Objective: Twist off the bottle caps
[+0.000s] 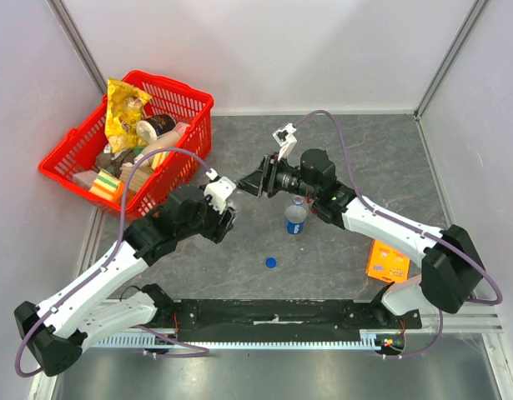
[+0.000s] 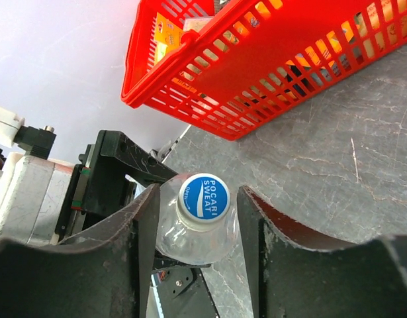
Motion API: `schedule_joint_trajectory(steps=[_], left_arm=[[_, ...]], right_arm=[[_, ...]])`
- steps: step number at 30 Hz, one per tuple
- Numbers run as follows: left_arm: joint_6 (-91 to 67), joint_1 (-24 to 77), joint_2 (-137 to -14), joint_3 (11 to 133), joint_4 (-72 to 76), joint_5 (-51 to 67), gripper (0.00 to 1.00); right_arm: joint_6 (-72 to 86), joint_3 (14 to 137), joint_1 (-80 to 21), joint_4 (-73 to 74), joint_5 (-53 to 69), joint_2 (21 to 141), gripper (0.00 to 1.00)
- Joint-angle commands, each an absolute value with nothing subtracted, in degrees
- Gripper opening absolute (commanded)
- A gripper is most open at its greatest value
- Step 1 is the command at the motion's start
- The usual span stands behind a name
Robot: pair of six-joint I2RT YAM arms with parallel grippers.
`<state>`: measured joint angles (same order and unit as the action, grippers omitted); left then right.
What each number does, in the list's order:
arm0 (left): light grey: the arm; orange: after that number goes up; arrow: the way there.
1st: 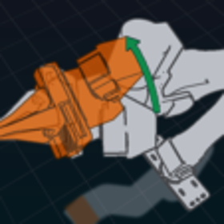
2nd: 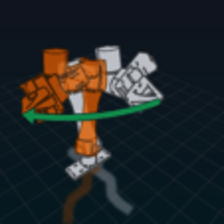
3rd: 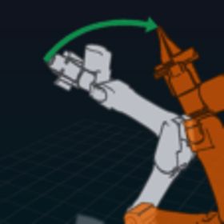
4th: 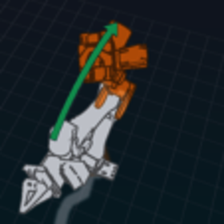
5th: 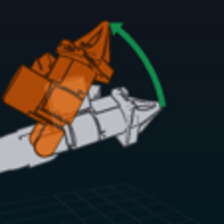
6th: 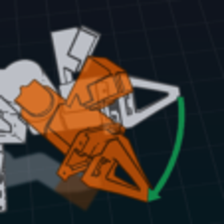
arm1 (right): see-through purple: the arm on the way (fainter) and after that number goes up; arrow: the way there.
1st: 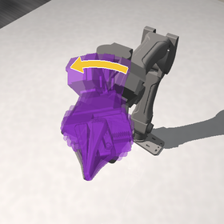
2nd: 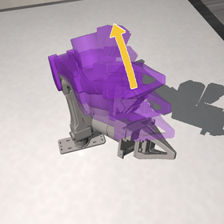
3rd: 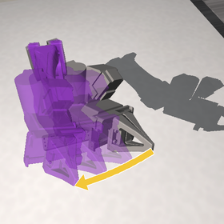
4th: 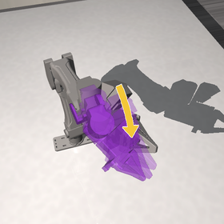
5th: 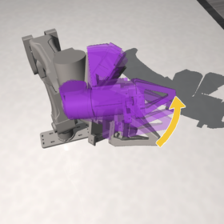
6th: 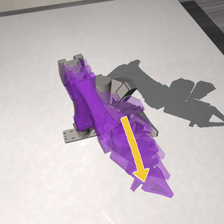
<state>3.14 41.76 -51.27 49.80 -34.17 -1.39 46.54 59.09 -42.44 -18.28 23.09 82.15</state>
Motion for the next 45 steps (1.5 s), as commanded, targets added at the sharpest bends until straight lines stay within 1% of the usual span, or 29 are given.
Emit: schedule_joint_trajectory(steps=[1,4,7,9,11,14,17,23,31,36,42,45], left_arm=[[5.27,41.92,-51.50,50.18,-32.69,-0.79,0.02],[5.19,41.92,-51.42,50.27,-32.61,-0.79,0.02],[5.01,41.92,-51.42,50.36,-32.69,-0.53,0.02],[5.01,41.92,-51.33,50.36,-32.70,-0.44,0.02],[5.10,41.92,-51.24,50.27,-32.70,-0.26,0.02],[5.01,41.92,-51.06,50.36,-32.78,-0.26,0.02],[5.10,41.92,-50.89,50.54,-32.78,-0.26,0.02],[4.48,41.92,-50.19,51.77,-33.22,4.74,0.02],[3.60,41.92,-48.69,53.09,-33.22,14.66,0.02],[3.34,41.92,-48.16,53.44,-33.05,25.02,0.02],[3.52,41.92,-48.08,54.14,-31.64,43.83,0.02],[3.16,42.01,-48.69,54.93,-31.03,50.69,0.02]], right_arm=[[47.72,61.79,-42.89,-21.27,24.69,83.32,0.55],[47.81,61.70,-42.98,-21.18,24.87,83.50,0.50],[47.90,61.44,-43.07,-21.27,25.05,83.58,0.41],[47.99,61.09,-42.98,-21.62,25.31,83.50,0.30],[48.34,60.82,-42.98,-22.15,25.40,83.41,0.13],[48.69,60.38,-42.98,-23.20,25.84,83.15,0.00],[48.87,59.50,-42.98,-24.60,26.72,82.53,0.00],[48.43,57.05,-42.98,-28.03,28.03,79.81,0.00],[44.92,53.62,-42.98,-31.81,31.46,74.19,0.00],[42.28,51.16,-42.98,-35.94,36.55,70.76,0.00],[42.36,48.52,-42.98,-44.81,43.41,67.33,0.00],[42.80,47.29,-42.98,-48.94,46.57,65.75,0.00]])
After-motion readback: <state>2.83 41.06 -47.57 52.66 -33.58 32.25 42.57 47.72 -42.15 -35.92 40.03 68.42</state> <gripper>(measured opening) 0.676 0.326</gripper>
